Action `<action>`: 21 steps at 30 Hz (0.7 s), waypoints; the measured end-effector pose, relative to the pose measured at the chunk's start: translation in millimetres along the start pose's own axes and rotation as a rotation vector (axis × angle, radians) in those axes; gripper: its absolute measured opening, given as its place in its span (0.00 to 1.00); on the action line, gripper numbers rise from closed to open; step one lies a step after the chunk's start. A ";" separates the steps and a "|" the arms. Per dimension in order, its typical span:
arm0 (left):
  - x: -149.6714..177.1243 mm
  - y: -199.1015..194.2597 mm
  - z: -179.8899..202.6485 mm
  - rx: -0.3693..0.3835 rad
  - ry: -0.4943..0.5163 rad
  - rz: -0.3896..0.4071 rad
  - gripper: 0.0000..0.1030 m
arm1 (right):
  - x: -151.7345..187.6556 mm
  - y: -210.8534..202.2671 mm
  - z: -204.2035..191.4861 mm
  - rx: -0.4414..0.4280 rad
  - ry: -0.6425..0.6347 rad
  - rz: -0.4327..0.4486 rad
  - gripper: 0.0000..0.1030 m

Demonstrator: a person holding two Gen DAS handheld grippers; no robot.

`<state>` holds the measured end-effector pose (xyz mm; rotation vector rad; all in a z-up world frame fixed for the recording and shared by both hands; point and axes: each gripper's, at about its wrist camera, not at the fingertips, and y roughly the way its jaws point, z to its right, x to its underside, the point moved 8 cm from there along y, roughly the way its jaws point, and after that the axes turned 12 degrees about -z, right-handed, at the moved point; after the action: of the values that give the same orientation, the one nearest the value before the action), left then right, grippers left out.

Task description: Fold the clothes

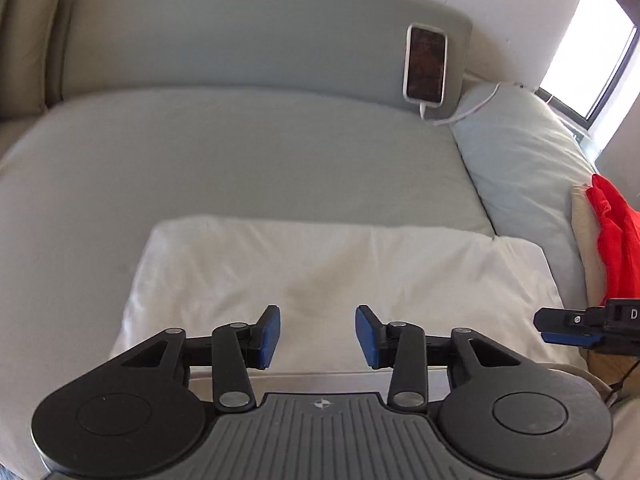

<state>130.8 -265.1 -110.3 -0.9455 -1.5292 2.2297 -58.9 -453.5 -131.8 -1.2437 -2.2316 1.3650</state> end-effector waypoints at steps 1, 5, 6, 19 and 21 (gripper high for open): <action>-1.0 9.0 -2.1 0.056 -0.032 -0.055 0.22 | -2.1 5.7 0.8 0.001 0.015 -0.021 0.42; 10.0 20.4 -2.5 0.140 -0.024 -0.154 0.18 | -3.0 23.8 5.3 -0.007 0.053 -0.111 0.44; 15.6 20.6 -2.6 0.136 -0.006 -0.171 0.17 | -2.3 26.4 8.2 -0.021 0.070 -0.127 0.43; 146.6 -85.9 -27.4 0.160 0.140 -0.127 0.32 | 112.2 -47.6 14.9 -0.058 -0.084 -0.330 0.43; 129.7 -91.4 -31.5 0.160 0.035 -0.034 0.34 | 107.1 -51.2 9.0 -0.061 -0.089 -0.274 0.45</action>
<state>42.2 -133.0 -81.1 -0.8991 -1.3192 2.2601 -156.8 -387.2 -117.4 -0.8689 -2.4131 1.2773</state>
